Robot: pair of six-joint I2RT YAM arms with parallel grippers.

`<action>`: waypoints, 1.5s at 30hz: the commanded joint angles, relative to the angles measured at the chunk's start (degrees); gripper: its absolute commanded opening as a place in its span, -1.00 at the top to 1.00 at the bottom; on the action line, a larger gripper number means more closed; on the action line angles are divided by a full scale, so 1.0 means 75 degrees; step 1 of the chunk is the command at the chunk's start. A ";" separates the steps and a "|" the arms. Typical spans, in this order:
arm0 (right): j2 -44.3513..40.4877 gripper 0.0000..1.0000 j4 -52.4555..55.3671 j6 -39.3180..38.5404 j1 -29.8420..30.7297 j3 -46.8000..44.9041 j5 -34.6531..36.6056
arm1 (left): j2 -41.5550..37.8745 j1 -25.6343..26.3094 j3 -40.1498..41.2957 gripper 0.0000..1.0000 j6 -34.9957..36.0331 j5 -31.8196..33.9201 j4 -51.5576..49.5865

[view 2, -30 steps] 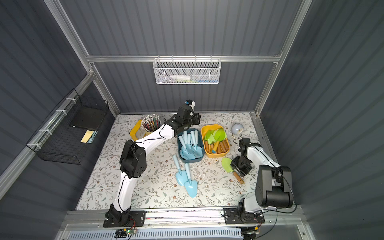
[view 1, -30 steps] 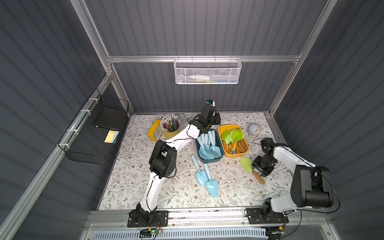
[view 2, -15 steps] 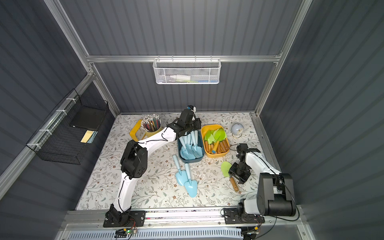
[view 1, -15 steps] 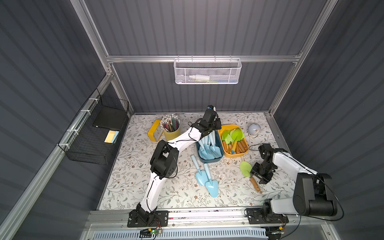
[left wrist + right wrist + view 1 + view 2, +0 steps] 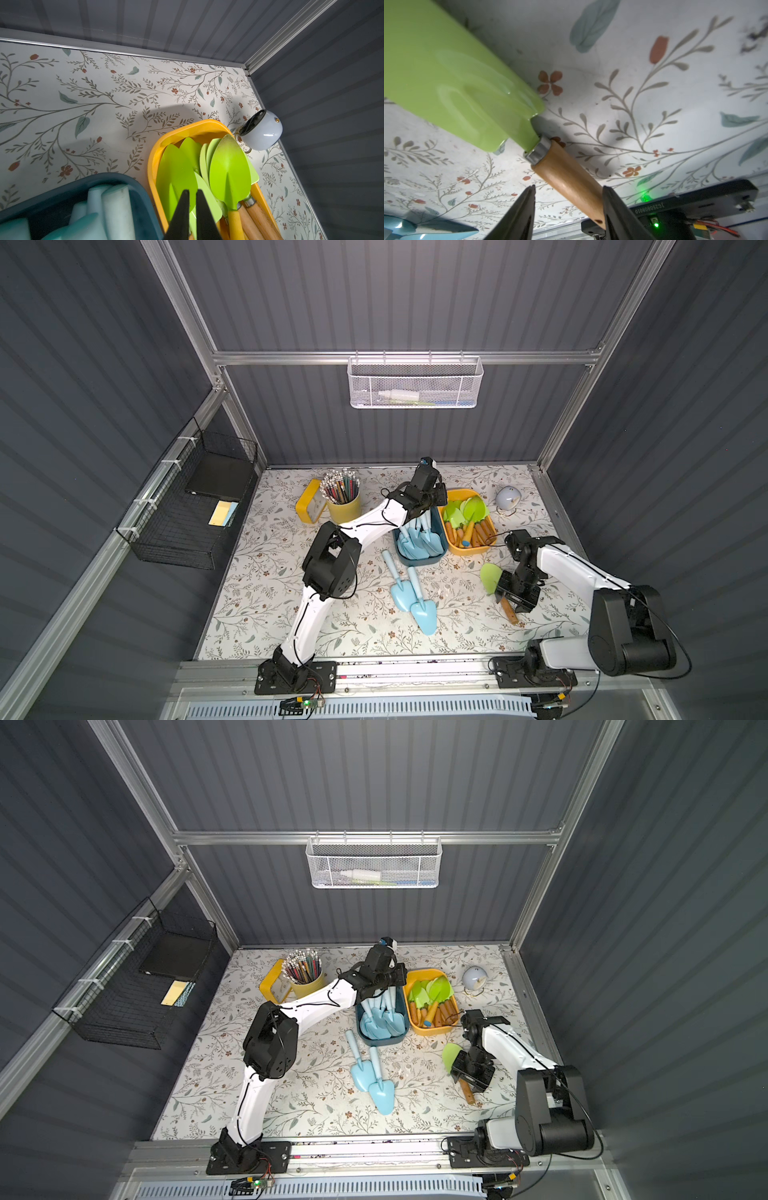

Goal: Sort the small shovels by color and place them into the storage box
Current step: Pick up the shovel from the center of the board, then place the shovel in the storage box.

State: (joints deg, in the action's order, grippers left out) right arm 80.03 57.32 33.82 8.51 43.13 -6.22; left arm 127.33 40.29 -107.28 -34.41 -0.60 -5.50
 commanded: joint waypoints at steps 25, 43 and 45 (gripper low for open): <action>0.0378 1.00 0.0125 0.0288 0.0130 0.1092 0.1217 | -0.0219 -0.0126 -0.0444 0.81 -0.0155 0.0371 -0.0311; 0.3793 1.00 0.0914 -0.1474 0.1080 0.6693 0.1969 | -0.0972 -0.0626 0.0899 0.74 -0.0096 0.0226 -0.0148; 0.4098 1.00 0.0930 -0.1539 0.1316 0.6870 0.2243 | -0.1114 -0.0626 0.1093 0.71 -0.0068 0.0341 -0.0248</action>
State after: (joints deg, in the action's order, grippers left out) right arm 108.75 61.47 24.49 16.60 92.64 7.20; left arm 124.31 35.22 -100.66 -35.24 0.75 -6.42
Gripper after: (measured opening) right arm 0.269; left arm 0.140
